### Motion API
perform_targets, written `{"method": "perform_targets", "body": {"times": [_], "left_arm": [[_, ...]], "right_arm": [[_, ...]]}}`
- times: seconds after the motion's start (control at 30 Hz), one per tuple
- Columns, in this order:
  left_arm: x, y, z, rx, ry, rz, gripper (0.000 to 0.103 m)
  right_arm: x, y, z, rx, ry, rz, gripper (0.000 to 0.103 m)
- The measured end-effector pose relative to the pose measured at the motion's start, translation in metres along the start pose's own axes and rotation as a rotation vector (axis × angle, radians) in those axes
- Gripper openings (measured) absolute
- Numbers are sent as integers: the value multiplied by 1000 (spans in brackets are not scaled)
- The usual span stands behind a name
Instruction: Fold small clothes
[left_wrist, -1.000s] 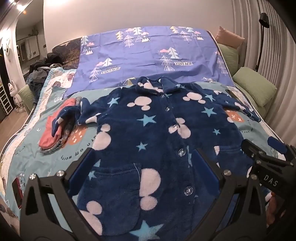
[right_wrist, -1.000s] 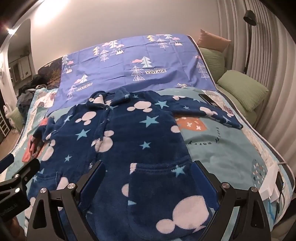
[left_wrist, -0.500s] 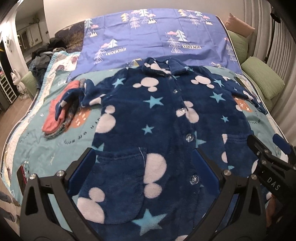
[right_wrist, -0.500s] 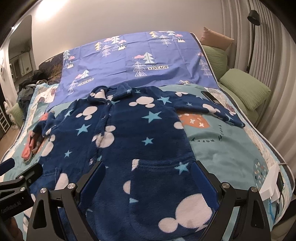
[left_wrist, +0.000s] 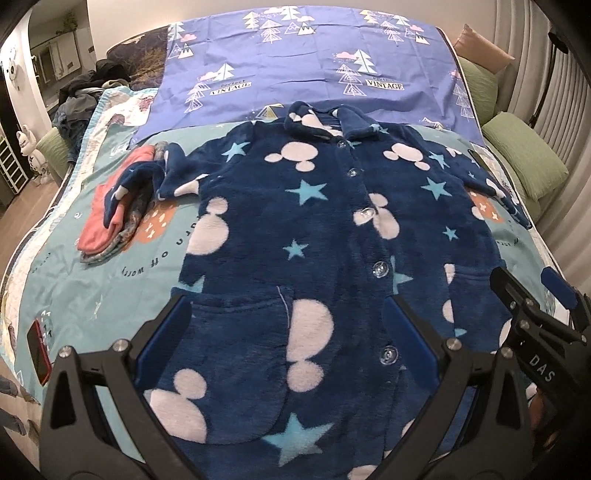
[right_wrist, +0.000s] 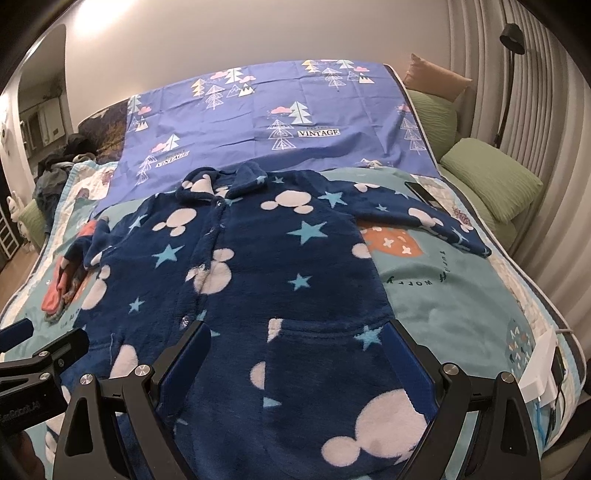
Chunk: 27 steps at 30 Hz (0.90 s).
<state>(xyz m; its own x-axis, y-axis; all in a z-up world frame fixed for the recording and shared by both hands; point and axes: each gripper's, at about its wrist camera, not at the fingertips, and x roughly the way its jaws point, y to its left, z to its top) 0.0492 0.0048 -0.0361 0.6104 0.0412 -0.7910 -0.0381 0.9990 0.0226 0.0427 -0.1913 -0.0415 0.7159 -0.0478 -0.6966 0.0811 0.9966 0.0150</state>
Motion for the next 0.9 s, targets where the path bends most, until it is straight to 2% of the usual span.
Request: {"method": "perform_targets", "body": {"times": [0.2,0.9], "left_arm": [[2,2,0,12,0,28,102],[9,7,-1,6,1,15,102]], "right_arm": [[3,4,1,-7,8,-2,95],[5,13,6,-12,6,4,95]]}}
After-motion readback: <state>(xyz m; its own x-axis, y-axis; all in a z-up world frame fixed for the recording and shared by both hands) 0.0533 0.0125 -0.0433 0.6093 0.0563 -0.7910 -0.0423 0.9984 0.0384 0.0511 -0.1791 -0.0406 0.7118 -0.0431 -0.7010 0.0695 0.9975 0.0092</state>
